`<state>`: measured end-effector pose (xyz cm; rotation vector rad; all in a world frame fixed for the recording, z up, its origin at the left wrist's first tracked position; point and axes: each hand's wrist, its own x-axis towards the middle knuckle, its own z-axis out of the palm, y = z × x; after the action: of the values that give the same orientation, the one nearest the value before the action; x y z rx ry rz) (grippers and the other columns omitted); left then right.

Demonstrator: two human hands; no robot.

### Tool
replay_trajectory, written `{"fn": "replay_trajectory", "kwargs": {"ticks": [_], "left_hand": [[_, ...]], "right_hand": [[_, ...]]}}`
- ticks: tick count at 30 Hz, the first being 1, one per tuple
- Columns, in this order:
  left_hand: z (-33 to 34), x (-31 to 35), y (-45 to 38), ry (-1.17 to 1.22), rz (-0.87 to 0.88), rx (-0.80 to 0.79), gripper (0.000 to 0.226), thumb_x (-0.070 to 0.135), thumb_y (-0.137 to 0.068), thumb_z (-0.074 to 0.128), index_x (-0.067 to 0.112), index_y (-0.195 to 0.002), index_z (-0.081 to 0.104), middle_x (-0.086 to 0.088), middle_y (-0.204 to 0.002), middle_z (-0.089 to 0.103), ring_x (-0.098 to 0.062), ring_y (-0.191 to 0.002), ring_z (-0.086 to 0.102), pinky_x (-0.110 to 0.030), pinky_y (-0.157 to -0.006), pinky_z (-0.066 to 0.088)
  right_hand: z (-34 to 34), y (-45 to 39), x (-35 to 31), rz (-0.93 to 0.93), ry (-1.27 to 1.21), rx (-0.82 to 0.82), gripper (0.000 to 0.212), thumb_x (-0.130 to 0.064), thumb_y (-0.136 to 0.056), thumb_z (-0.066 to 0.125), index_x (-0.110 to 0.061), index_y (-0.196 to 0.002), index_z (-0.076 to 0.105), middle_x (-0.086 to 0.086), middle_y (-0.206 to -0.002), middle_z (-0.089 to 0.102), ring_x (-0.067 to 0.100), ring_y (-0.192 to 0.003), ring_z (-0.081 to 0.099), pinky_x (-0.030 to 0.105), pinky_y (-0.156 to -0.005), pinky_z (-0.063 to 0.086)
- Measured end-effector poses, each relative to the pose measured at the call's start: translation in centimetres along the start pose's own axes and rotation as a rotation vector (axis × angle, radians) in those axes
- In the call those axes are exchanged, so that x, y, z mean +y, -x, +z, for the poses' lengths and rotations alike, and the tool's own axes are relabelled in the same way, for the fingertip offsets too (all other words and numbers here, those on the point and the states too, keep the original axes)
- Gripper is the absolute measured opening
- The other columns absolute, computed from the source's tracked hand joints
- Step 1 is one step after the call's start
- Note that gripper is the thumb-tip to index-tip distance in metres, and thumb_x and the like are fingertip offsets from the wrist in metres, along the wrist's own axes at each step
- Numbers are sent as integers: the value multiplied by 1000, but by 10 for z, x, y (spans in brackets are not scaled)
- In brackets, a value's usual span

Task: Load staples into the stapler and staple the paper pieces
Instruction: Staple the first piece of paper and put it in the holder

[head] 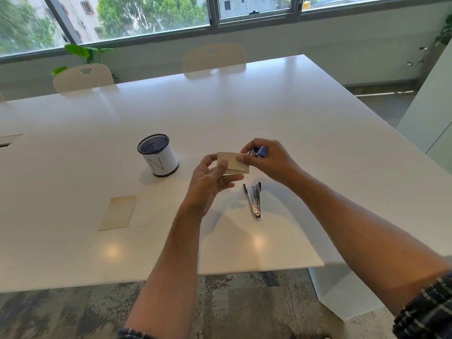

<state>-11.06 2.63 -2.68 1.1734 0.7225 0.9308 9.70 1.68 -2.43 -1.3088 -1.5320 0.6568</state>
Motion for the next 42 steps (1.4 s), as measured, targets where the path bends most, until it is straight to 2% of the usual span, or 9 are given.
{"fn": "replay_trajectory", "kwargs": {"ticks": [7, 10, 16, 21, 24, 29, 32, 37, 42], "left_hand": [[-7, -2, -2, 12, -2, -19, 37, 21, -98, 65, 15, -133, 53, -17, -118, 75, -35, -101, 76, -33, -81, 60], [-7, -2, -3, -46, 47, 40, 25, 23, -102, 61, 14, -126, 61, -16, -111, 77, -32, -92, 78, -30, -74, 60], [-5, -2, -1, -15, 78, 115, 20, 31, -93, 68, 15, -104, 71, -14, -93, 80, -21, -77, 79, -25, -66, 60], [-5, -2, 0, 0, 91, 166, 25, 35, -88, 69, 16, -103, 76, -7, -86, 79, -19, -76, 78, -25, -66, 58], [-7, -4, 0, -13, 89, 217, 14, 28, -94, 69, 20, -92, 80, -4, -79, 77, -18, -72, 78, -24, -63, 58], [-5, -4, -1, -116, 88, 227, 15, 24, -96, 70, 19, -85, 79, -12, -79, 77, -20, -62, 75, -24, -57, 55], [-1, -3, -2, -140, 83, 210, 13, 23, -96, 70, 14, -89, 76, -16, -81, 78, -22, -62, 74, -24, -58, 55], [6, -4, -2, -128, 53, 211, 15, 23, -95, 72, 14, -84, 76, -16, -80, 78, -24, -66, 76, -25, -58, 57], [9, -5, -3, -116, 38, 216, 19, 28, -96, 71, 12, -88, 76, -16, -83, 78, -25, -69, 77, -27, -61, 59]], "right_hand": [[2, 2, 1, 29, 5, 38, 21, -42, -90, 76, -23, -99, 79, 1, -87, 72, 22, -83, 61, 35, -71, 49], [1, 3, -3, 54, -45, 58, 25, -47, -88, 77, -23, -94, 79, -8, -79, 69, 8, -69, 55, 25, -61, 42], [0, 9, -9, -55, -55, -27, 42, -44, -74, 89, -24, -108, 76, 3, -100, 69, 28, -90, 65, 39, -76, 55], [-1, 10, -5, -123, -14, -82, 66, -28, -68, 97, -19, -127, 71, -1, -107, 68, 18, -98, 63, 25, -79, 52], [0, 9, -3, -114, -63, -63, 47, -22, -77, 91, -14, -121, 75, 1, -101, 72, 9, -86, 64, 18, -73, 52], [4, 5, 1, 9, -191, 80, 8, -20, -91, 79, -14, -96, 75, -19, -76, 71, -2, -61, 60, 8, -55, 43], [5, 4, -2, 8, -144, 92, 6, -21, -90, 80, -24, -90, 74, -18, -79, 72, 1, -68, 64, 14, -59, 49], [7, 7, -2, -53, -12, 108, 6, -15, -87, 80, -12, -90, 76, 11, -86, 72, 27, -78, 66, 45, -71, 58], [3, 15, -5, -339, 284, 46, 11, -10, -86, 82, -6, -95, 77, 4, -97, 71, 24, -81, 68, 45, -70, 59]]}}
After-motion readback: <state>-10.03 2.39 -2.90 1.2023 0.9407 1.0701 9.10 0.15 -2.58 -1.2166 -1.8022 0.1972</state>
